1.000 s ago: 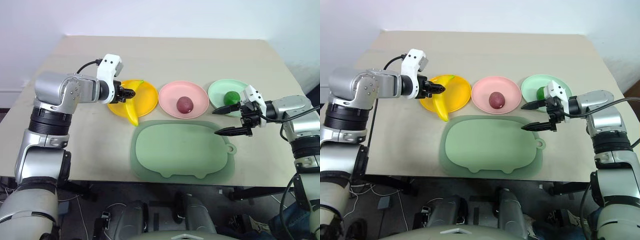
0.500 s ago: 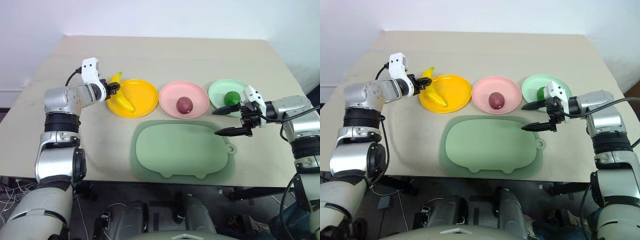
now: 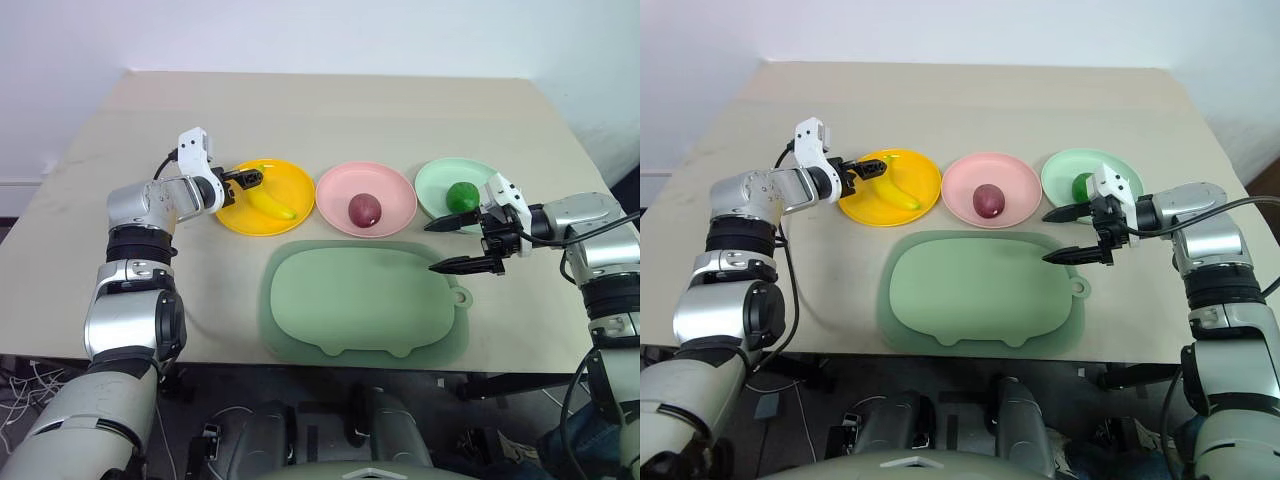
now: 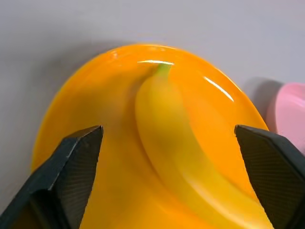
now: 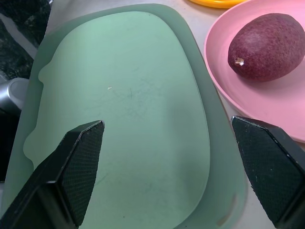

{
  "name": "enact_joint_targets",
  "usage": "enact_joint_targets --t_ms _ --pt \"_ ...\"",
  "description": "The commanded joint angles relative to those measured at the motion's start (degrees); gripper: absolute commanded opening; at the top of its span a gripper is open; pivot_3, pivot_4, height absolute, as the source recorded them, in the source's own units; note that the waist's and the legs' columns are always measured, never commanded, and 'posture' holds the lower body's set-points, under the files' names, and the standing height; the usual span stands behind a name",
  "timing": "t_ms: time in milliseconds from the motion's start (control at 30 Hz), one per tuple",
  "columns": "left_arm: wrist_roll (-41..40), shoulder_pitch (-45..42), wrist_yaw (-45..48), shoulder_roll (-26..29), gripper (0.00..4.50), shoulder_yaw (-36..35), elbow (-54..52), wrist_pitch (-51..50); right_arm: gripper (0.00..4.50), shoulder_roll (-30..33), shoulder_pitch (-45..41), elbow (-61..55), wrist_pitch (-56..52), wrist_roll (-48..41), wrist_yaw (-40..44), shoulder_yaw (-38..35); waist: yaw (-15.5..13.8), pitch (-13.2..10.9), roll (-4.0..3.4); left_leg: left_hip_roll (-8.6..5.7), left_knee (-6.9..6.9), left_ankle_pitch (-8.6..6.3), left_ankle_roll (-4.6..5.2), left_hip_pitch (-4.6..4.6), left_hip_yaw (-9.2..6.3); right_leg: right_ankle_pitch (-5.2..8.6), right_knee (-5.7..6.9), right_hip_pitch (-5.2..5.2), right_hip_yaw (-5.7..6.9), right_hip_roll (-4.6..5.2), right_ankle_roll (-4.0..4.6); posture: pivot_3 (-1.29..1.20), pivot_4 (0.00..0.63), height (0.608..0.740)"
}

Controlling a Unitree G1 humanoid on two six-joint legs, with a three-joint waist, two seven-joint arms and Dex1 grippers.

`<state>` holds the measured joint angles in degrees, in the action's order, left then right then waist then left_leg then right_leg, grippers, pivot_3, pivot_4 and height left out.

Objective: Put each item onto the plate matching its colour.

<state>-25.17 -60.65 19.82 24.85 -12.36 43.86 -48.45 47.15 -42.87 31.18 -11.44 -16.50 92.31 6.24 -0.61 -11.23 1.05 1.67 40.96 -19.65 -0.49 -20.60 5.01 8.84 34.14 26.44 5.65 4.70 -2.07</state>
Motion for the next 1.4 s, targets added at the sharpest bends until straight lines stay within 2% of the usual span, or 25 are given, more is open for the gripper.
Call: enact_joint_targets --t_ms 33,233,300,367,433,500,567,733,967,1167,1233,1400 --pt "1.10 -0.32 3.03 1.95 4.45 0.83 -6.80 1.56 4.50 0.55 0.05 -1.98 0.22 -0.47 0.18 -1.06 0.01 0.00 0.00 0.00 0.00 0.00 0.00 0.00 0.00 0.00 0.00 0.00 0.00 0.00 0.00 0.00 0.150 0.740" --pt "1.37 2.44 10.70 5.43 4.45 1.92 -16.55 6.05 4.50 0.05 -0.50 -1.85 -0.11 -0.58 0.12 -1.62 0.20 0.00 0.00 0.02 -0.02 0.00 -0.01 0.02 0.01 0.00 0.01 0.02 0.00 -0.01 0.00 0.00 0.150 0.740" --pt "-1.38 4.08 16.62 7.27 4.45 2.87 -20.67 2.33 4.50 -0.12 -0.75 -1.96 -0.39 -0.92 0.12 -1.89 0.27 0.00 0.00 0.04 -0.04 0.00 -0.01 0.03 0.02 0.00 0.02 0.02 -0.01 -0.02 0.01 0.00 0.150 0.740" --pt "-3.46 9.03 27.25 12.09 4.45 5.92 -29.80 2.42 4.50 -0.63 -1.27 -1.65 -0.49 -1.11 -0.06 -2.05 0.46 0.00 -0.01 0.04 -0.04 0.00 -0.01 0.02 0.03 0.00 0.02 0.03 0.00 -0.02 0.01 0.00 0.150 0.740" --pt "-5.68 13.57 34.97 15.05 4.45 5.74 -36.03 5.53 4.50 -1.35 -1.85 -1.36 -0.84 -1.37 -0.25 -2.33 1.03 -0.01 -0.02 0.07 -0.10 0.00 -0.02 0.02 0.06 0.01 0.06 0.06 -0.02 -0.04 0.02 0.00 0.150 0.740" --pt "-7.92 16.48 40.82 17.41 4.45 5.15 -38.54 5.83 4.50 -2.12 -2.53 -0.96 -1.00 -1.47 -0.70 -2.55 1.07 -0.01 -0.02 0.08 -0.10 0.00 -0.02 -0.02 0.03 0.01 0.03 0.07 0.00 -0.04 0.02 0.00 0.150 0.740" --pt "-10.19 21.22 48.77 19.96 4.45 2.75 -40.46 9.63 4.50 -3.25 -3.53 -0.43 -1.11 -1.94 -1.33 -2.97 1.30 -0.01 -0.02 0.07 -0.06 0.00 -0.01 -0.02 0.02 0.02 -0.03 0.06 -0.01 -0.02 0.02 0.00 0.150 0.740" --pt "-12.04 29.54 67.85 25.99 4.45 2.52 -41.21 19.15 4.50 -4.77 -5.30 0.93 -1.42 -2.03 -0.86 -2.98 1.40 -0.02 -0.05 0.09 -0.11 -0.01 0.00 -0.03 0.06 0.04 -0.02 0.15 -0.02 -0.06 0.05 0.00 0.150 0.740" --pt "-7.42 28.77 72.41 22.43 4.45 4.14 -29.97 33.70 4.50 -6.31 -7.75 3.65 -0.40 -1.02 -0.07 -2.24 0.91 -0.02 -0.06 0.05 0.01 -0.16 0.27 -0.18 -0.02 0.04 -0.04 0.16 0.02 -0.02 0.05 0.00 0.150 0.740" --pt "-4.56 26.08 72.56 22.24 4.45 7.17 -25.20 39.27 4.50 -5.98 -7.86 2.56 -0.88 -1.97 0.18 -1.63 1.23 -0.02 -0.06 0.07 0.06 -0.09 0.16 -0.50 -0.04 0.02 0.03 0.39 0.06 -0.04 0.04 0.00 0.150 0.740" --pt "-6.29 26.96 72.62 24.03 4.45 9.19 -26.39 39.45 4.50 -5.98 -7.95 3.23 -0.55 -1.83 0.18 -1.64 1.25 -0.02 -0.06 0.07 0.06 -0.08 0.15 -0.55 -0.04 0.02 0.04 0.44 0.07 -0.05 0.04 0.00 0.150 0.740" --pt "-8.53 28.48 72.68 24.58 4.45 9.54 -29.58 38.33 4.50 -5.07 -7.97 3.17 -0.84 -2.40 0.19 -1.16 1.29 -0.02 -0.07 0.09 0.06 -0.10 0.17 -0.68 -0.05 0.01 0.05 0.55 0.08 -0.05 0.04 0.00 0.150 0.740"
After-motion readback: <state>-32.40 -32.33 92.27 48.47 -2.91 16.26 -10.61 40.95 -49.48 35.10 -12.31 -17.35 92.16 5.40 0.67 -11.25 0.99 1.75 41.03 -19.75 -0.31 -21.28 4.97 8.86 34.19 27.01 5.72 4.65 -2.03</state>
